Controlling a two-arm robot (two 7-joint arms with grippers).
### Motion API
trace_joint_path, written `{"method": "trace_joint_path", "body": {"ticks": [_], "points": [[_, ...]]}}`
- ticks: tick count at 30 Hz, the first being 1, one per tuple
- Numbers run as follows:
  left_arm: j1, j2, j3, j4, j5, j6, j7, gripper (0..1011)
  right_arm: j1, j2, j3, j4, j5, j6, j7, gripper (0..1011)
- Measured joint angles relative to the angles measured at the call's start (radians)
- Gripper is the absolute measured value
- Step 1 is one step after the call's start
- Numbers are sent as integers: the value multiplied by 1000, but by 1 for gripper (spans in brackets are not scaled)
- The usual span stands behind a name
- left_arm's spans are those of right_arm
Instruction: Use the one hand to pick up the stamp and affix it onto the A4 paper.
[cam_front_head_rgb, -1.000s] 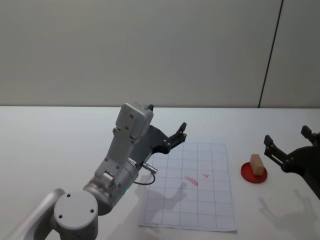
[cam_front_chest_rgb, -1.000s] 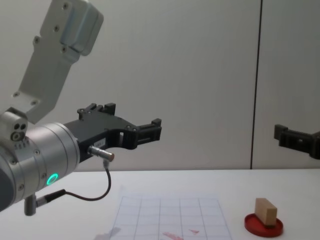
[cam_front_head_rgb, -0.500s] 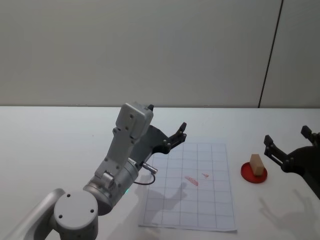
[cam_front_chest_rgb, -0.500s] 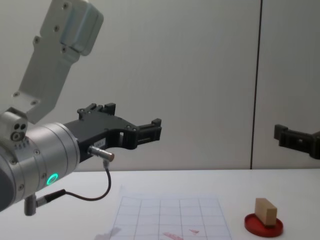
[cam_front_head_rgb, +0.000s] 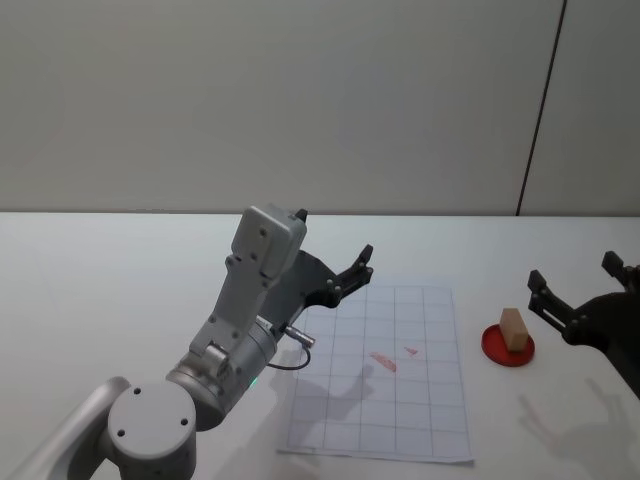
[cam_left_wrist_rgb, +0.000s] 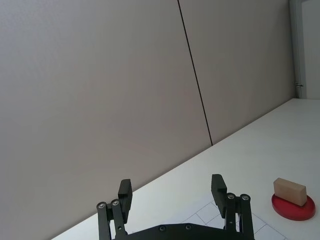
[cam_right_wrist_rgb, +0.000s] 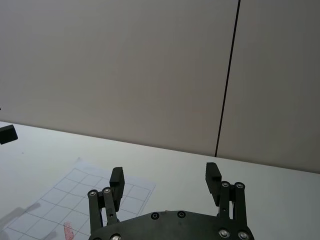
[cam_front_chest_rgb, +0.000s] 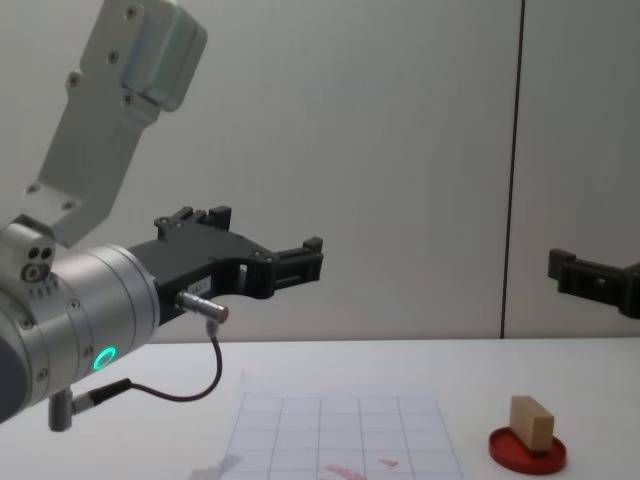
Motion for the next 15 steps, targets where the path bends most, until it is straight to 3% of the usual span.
{"method": "trace_joint_path", "body": {"ticks": [9,15], "points": [[0,0,0,0,0,0,0,1002,0,-1,0,0,0,1,0,1001],[0,0,0,0,0,0,0,1002,7,-10,-2,1,0,32,-13,1001]]}}
